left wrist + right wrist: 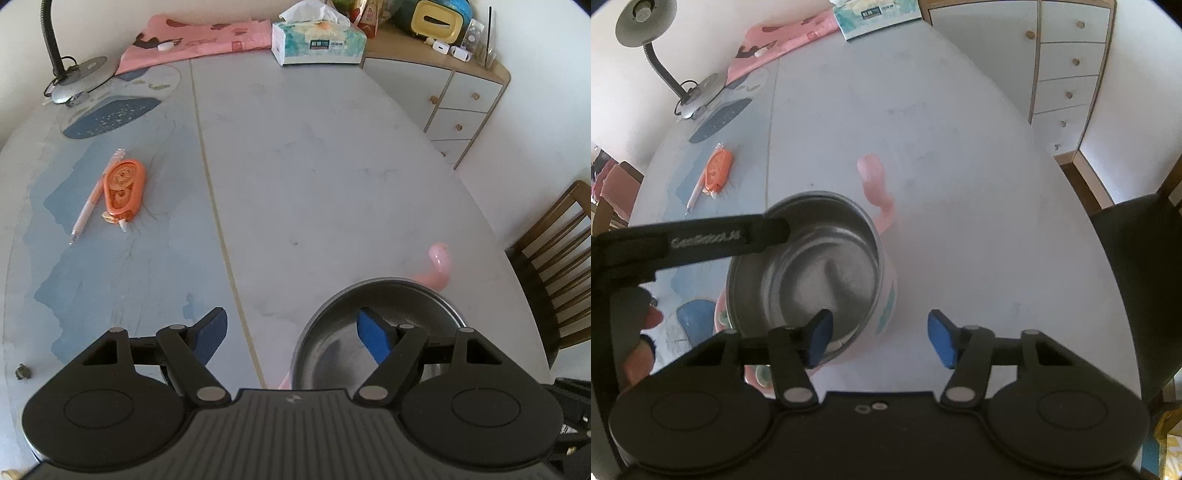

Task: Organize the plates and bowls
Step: 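Close both tools on the rim of the pink pot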

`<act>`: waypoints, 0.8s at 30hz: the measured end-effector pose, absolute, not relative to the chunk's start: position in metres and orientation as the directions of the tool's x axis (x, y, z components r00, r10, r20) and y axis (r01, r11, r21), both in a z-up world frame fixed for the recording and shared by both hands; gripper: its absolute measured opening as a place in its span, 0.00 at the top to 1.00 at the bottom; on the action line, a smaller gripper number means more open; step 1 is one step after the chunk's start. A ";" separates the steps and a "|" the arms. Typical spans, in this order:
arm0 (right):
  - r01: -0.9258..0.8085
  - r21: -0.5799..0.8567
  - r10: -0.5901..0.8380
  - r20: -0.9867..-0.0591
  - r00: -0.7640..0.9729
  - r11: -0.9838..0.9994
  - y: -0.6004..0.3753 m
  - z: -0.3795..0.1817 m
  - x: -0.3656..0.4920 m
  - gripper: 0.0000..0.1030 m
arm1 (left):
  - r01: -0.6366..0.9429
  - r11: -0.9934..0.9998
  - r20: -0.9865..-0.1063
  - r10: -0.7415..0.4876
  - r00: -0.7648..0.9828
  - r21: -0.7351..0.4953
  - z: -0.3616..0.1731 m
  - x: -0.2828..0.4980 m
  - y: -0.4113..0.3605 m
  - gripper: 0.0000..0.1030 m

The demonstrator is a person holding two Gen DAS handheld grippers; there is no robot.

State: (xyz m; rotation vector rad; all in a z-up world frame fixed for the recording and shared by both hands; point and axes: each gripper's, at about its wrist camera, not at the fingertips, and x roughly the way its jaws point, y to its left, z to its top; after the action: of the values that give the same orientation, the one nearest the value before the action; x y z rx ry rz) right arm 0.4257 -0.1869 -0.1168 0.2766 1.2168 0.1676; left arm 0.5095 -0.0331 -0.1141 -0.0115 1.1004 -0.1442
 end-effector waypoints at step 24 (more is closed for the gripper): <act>0.040 0.253 0.223 -0.910 0.348 0.967 -0.179 -0.116 0.429 0.85 | 0.132 0.991 -0.909 -0.088 0.407 -0.036 -0.120 0.506 -0.050 0.87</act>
State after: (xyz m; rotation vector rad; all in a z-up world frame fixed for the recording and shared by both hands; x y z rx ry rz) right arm 0.4287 -0.1786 -0.1160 0.2477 1.2127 0.1204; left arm 0.5063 -0.0501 -0.1195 0.0432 1.1438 -0.1384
